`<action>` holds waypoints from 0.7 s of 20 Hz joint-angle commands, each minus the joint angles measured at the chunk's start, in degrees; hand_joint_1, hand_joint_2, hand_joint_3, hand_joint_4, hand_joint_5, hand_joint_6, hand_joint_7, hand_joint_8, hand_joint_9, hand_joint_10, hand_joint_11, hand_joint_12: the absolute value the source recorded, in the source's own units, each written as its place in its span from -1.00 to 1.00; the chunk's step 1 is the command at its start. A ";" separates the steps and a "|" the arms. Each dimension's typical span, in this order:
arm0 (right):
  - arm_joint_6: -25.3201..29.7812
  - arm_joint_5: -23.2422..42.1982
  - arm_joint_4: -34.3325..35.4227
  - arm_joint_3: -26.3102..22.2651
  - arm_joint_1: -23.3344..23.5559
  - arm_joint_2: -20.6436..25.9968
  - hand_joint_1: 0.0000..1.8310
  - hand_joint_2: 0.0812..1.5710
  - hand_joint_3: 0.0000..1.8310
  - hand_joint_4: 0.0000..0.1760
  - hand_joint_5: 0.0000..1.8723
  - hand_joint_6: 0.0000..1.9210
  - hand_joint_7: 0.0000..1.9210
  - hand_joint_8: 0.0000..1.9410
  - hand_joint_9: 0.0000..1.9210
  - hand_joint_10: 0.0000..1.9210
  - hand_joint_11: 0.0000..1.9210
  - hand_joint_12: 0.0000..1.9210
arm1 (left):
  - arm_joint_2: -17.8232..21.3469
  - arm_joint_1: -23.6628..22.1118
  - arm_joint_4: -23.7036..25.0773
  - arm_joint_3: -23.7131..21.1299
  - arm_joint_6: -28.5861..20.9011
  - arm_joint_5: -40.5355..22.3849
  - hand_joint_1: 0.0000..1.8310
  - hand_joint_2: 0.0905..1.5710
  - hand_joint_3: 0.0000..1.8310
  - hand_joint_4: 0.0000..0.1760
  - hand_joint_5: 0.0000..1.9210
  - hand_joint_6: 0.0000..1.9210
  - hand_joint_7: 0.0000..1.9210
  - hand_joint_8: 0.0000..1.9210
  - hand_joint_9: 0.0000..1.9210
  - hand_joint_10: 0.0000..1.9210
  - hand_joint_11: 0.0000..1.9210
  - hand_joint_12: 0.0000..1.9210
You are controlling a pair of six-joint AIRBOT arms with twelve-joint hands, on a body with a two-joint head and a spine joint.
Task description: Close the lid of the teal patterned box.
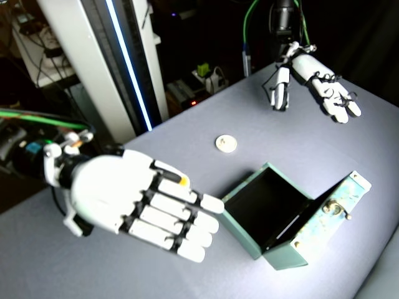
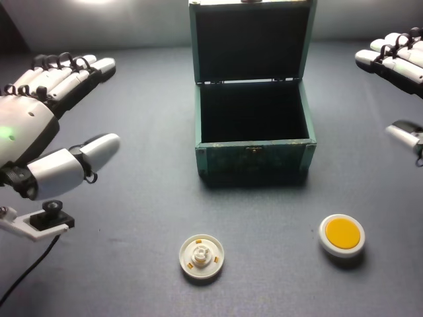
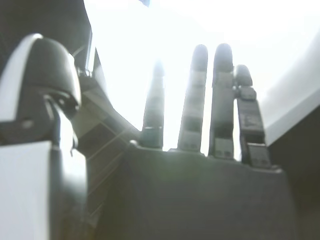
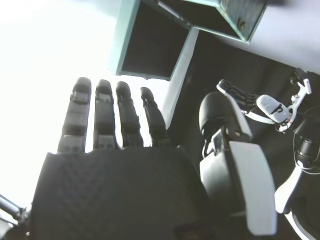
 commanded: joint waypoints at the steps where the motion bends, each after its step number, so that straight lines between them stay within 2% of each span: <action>1: -0.18 5.79 -0.29 0.32 1.01 0.02 -0.28 0.80 -0.97 -1.00 -0.95 -0.92 -1.00 -1.00 -1.00 -1.00 -1.00 -0.11 | -0.07 -0.62 0.14 0.55 -0.32 -5.72 -0.77 0.78 -0.99 -0.16 -0.90 -0.98 -0.95 -1.00 -0.98 -0.97 -1.00 -0.31; 2: -0.20 5.54 -0.29 0.48 1.26 -0.10 -0.14 0.81 -0.98 -1.00 -0.94 -0.93 -0.99 -1.00 -1.00 -1.00 -1.00 -0.11 | -0.12 -0.71 0.16 0.67 -0.32 -5.36 -0.78 0.78 -1.00 -0.08 -0.90 -0.99 -0.95 -1.00 -0.97 -0.98 -1.00 -0.28; 3: -0.20 5.05 -0.29 0.63 1.53 -0.15 -0.16 0.82 -0.99 -1.00 -0.93 -0.96 -0.98 -1.00 -1.00 -1.00 -1.00 -0.05 | -0.34 -0.70 -0.29 0.82 -0.33 -5.49 -0.74 0.79 -1.00 -0.12 -0.89 -0.99 -0.94 -1.00 -0.97 -0.98 -1.00 -0.27; 4: -0.20 4.50 -0.29 0.87 1.84 -0.15 -0.19 0.82 -0.99 -1.00 -0.92 -0.96 -0.97 -0.99 -1.00 -1.00 -1.00 -0.04 | -0.68 -0.69 -0.45 1.13 -0.54 -5.14 -0.75 0.80 -1.00 -0.27 -0.90 -0.99 -0.95 -1.00 -0.98 -0.99 -1.00 -0.28; 6: -0.20 4.23 -0.12 1.34 2.20 -0.32 -0.17 0.84 -1.00 -1.00 -0.94 -0.99 -0.99 -1.00 -1.00 -1.00 -1.00 -0.34 | -0.97 -1.17 0.94 1.65 -1.13 -3.02 -0.73 0.76 -1.00 -0.32 -0.92 -1.00 -0.97 -1.00 -1.00 -1.00 -1.00 -0.51; 7: -0.20 4.11 -0.02 1.68 2.67 -0.52 -0.20 0.85 -1.00 -1.00 -0.95 -1.00 -1.00 -1.00 -1.00 -1.00 -1.00 -0.49 | -1.23 -1.86 1.84 1.94 -1.20 -1.87 -0.74 0.76 -1.00 -0.43 -0.92 -1.00 -0.97 -1.00 -1.00 -1.00 -1.00 -0.63; 8: -0.20 3.74 -0.02 2.14 3.35 -0.80 -0.26 0.85 -1.00 -1.00 -0.96 -1.00 -1.00 -1.00 -1.00 -1.00 -1.00 -0.52 | -1.82 -2.78 2.84 2.46 -1.24 -0.61 -0.77 0.77 -1.00 0.07 -0.94 -1.00 -0.97 -1.00 -1.00 -1.00 -1.00 -0.69; 9: -0.20 3.44 -0.02 2.62 4.04 -1.20 -0.43 0.88 -1.00 -1.00 -0.96 -1.00 -0.99 -1.00 -1.00 -1.00 -1.00 -0.35 | -2.37 -3.48 3.62 2.97 -1.41 0.28 -0.82 0.73 -1.00 0.67 -0.94 -1.00 -0.96 -1.00 -1.00 -1.00 -1.00 -0.57; 10: -0.20 3.07 -0.02 3.24 4.96 -1.79 -0.50 0.89 -1.00 -1.00 -0.95 -1.00 -0.99 -1.00 -1.00 -1.00 -1.00 -0.16 | -2.82 -4.17 4.38 3.46 -1.75 1.53 -0.85 0.74 -1.00 0.76 -0.94 -1.00 -0.95 -1.00 -0.98 -0.99 -1.00 -0.42; 11: -0.20 2.63 0.05 4.09 6.24 -2.68 -0.51 0.89 -1.00 -1.00 -0.94 -0.99 -0.96 -0.99 -0.96 -0.97 -1.00 0.19 | -3.32 -4.97 5.45 4.06 -2.42 2.95 -0.83 0.74 -1.00 0.77 -0.95 -1.00 -0.96 -0.99 -0.97 -0.99 -1.00 -0.26; 12: -0.25 1.90 0.06 5.08 7.51 -3.63 -0.44 0.88 -1.00 -1.00 -0.96 -0.99 -0.98 -1.00 -0.97 -0.97 -1.00 0.37 | -3.83 -5.78 6.40 4.55 -2.65 4.60 -0.81 0.72 -1.00 0.81 -0.95 -1.00 -0.98 -1.00 -0.97 -0.99 -1.00 -0.18; 13: -0.34 1.39 0.06 5.74 8.38 -4.20 -0.44 0.88 -1.00 -1.00 -0.97 -1.00 -1.00 -1.00 -0.99 -0.96 -1.00 0.39 | -4.23 -6.39 7.11 4.91 -2.79 5.70 -0.84 0.71 -1.00 0.82 -0.97 -1.00 -0.99 -1.00 -0.98 -1.00 -1.00 -0.22; 14: -0.60 0.61 0.12 6.45 9.60 -4.80 -0.40 0.87 -1.00 -1.00 -0.98 -1.00 -1.00 -1.00 -1.00 -0.99 -1.00 0.40 | -4.79 -7.23 8.14 5.45 -3.06 7.06 -0.85 0.71 -1.00 0.31 -0.99 -1.00 -1.00 -1.00 -1.00 -1.00 -1.00 -0.37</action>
